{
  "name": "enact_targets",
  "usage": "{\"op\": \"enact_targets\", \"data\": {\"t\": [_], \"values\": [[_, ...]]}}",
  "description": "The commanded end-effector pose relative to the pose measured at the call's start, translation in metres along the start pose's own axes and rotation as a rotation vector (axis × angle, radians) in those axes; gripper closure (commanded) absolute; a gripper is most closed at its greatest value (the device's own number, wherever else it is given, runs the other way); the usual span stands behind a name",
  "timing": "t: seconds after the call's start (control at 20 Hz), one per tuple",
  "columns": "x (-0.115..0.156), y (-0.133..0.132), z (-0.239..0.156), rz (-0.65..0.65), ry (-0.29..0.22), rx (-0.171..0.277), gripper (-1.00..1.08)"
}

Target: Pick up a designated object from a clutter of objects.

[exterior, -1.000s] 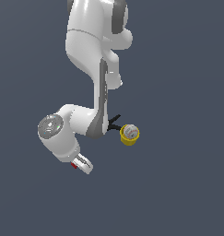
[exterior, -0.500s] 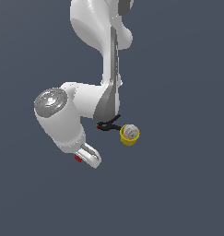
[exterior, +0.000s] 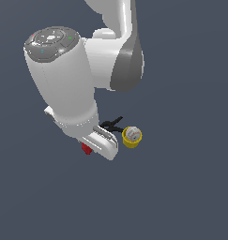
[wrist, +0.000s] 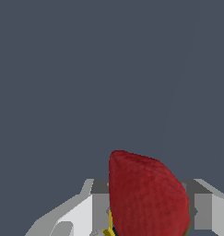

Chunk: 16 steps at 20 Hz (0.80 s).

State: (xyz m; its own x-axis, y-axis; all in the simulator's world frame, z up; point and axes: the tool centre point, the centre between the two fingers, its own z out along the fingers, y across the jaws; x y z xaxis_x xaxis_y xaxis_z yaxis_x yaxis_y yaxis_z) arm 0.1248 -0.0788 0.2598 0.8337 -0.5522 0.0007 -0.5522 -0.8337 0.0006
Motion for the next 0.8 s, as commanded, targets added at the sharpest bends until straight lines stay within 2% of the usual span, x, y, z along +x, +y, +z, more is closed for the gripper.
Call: {"op": "enact_targets", "data": {"t": [0.0, 0.4, 0.75], "values": [[-0.005, -0.01, -0.028, 0.0, 0.0, -0.001, 1.08], [-0.018, -0.04, -0.103, 0.0, 0.0, 0.0, 1.08], [-0.022, -0.055, -0.138, -0.001, 0.0, 0.0, 1.08]]}}
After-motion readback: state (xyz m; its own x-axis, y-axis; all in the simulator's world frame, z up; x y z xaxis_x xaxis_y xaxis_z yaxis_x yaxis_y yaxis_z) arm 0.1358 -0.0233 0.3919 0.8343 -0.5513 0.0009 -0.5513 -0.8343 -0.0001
